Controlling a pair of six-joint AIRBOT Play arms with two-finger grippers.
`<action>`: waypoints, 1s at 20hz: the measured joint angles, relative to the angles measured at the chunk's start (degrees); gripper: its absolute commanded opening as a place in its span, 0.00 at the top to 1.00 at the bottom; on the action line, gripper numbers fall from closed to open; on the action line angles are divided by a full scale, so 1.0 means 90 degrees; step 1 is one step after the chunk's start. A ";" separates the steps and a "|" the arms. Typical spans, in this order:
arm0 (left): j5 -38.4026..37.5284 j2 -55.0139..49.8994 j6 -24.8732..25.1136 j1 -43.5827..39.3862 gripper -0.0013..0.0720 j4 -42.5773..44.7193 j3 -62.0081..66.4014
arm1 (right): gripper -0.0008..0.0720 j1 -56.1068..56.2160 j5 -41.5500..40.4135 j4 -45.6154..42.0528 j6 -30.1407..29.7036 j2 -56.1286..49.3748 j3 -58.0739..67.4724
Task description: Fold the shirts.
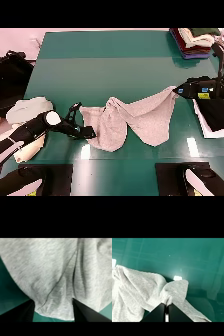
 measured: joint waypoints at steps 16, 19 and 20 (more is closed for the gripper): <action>-0.0369 0.1384 -0.0056 0.1236 0.95 0.1350 0.5112 | 0.97 -0.0007 0.0461 -0.0063 -0.0073 0.0000 0.2936; -0.0801 0.1664 -0.0053 0.1506 0.95 0.2278 0.7390 | 0.97 -0.0007 0.0644 -0.0284 -0.0102 0.0002 0.4121; -0.0908 0.1710 -0.0051 0.1549 0.95 0.2535 0.7990 | 0.97 -0.0007 0.0702 -0.0432 -0.0100 0.0002 0.4466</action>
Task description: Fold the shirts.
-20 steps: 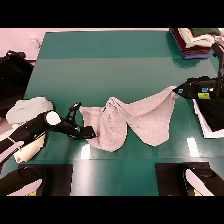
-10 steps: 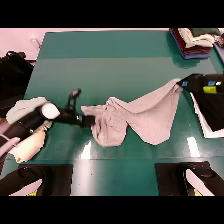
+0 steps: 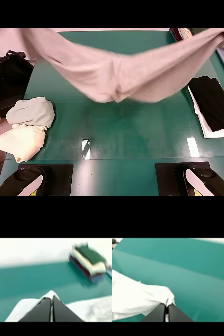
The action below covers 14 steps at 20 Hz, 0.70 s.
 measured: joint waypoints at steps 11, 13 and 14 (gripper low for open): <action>-0.0219 -0.0160 0.0058 0.0117 0.95 0.1001 0.1557 | 0.97 0.0000 0.1321 -0.1583 0.0520 -0.0539 0.1916; -0.0364 -0.0369 0.0117 0.0117 0.95 0.1020 0.1027 | 0.97 0.0000 0.1513 -0.1630 0.0583 -0.0758 0.1520; -0.0454 -0.0539 0.0143 0.0117 0.95 0.1035 0.0709 | 0.97 0.0000 0.1586 -0.1659 0.0614 -0.0896 0.1290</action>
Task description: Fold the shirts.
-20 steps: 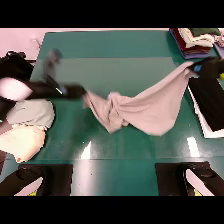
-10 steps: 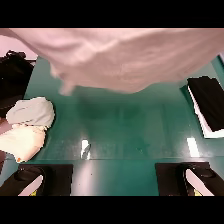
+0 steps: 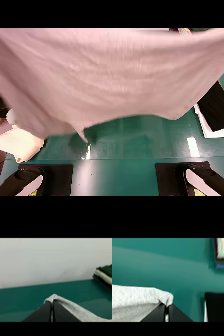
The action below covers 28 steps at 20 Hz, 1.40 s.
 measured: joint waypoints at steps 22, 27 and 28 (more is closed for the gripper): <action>-0.0816 -0.2263 0.0466 0.1732 0.23 -0.1333 -0.4262 | 0.53 -0.0517 -0.0675 0.1647 -0.0418 -0.2290 -0.3262; -0.0510 -0.1241 0.0508 0.1834 0.23 -0.1426 -0.6713 | 0.53 -0.0546 -0.1132 0.1744 -0.0571 -0.1333 -0.4573; -0.0386 -0.1134 0.0512 0.1843 0.23 -0.1477 -0.7084 | 0.53 -0.0546 -0.1195 0.1741 -0.0583 -0.1212 -0.4726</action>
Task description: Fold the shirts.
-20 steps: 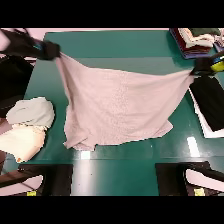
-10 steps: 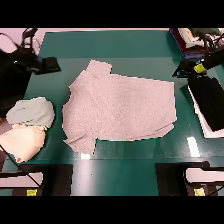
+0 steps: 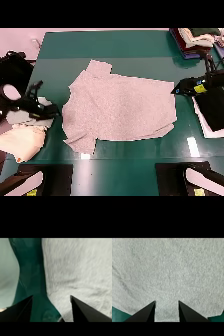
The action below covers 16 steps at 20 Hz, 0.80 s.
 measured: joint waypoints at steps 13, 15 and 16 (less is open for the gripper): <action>0.1372 0.0233 0.0692 0.0002 0.95 -0.1695 -0.1693 | 0.53 -0.0012 0.0053 -0.0017 -0.0070 0.0403 -0.0420; 0.1321 0.0238 0.0712 -0.0002 0.95 -0.1763 -0.1586 | 0.53 -0.0066 0.0189 -0.0119 -0.0095 0.0435 -0.0525; 0.1282 0.0238 0.0716 -0.0002 0.95 -0.1775 -0.1496 | 0.53 -0.0153 0.0231 -0.0185 -0.0100 0.0476 -0.0673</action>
